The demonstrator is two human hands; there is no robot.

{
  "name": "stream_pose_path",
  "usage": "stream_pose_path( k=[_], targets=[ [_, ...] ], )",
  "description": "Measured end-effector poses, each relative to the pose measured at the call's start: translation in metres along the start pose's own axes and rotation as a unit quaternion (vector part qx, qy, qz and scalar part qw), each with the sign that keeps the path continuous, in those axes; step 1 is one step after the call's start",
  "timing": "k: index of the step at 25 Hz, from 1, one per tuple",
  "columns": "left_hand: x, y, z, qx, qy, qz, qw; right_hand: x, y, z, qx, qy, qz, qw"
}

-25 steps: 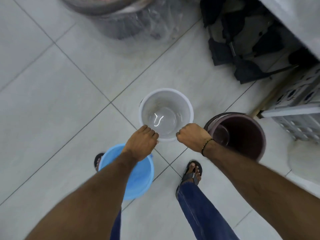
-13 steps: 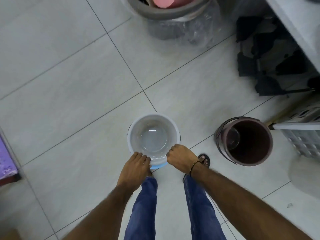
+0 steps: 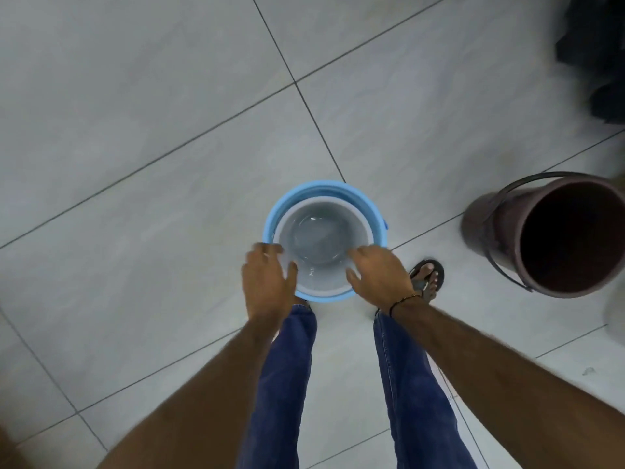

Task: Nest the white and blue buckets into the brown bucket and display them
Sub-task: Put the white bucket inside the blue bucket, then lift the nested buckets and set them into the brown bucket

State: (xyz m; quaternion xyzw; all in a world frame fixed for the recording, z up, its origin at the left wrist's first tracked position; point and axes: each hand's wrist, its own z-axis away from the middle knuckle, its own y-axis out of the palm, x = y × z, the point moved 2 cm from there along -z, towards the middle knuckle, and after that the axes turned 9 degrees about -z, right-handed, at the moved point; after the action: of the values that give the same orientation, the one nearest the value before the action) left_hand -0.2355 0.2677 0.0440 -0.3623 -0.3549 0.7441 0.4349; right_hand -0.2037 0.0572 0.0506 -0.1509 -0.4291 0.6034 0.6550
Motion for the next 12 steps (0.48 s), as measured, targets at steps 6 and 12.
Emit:
stream_pose_path(
  k=[6,12],
  targets=[
    [0.025,0.01,-0.051,0.252,-0.334,0.34,0.842,-0.057,0.007,-0.021,-0.072,0.442,-0.412,0.794],
    [-0.001,-0.021,-0.068,0.185,-0.256,0.314,0.895,-0.071,-0.006,-0.018,-0.086,0.393,-0.457,0.793]
  ],
)
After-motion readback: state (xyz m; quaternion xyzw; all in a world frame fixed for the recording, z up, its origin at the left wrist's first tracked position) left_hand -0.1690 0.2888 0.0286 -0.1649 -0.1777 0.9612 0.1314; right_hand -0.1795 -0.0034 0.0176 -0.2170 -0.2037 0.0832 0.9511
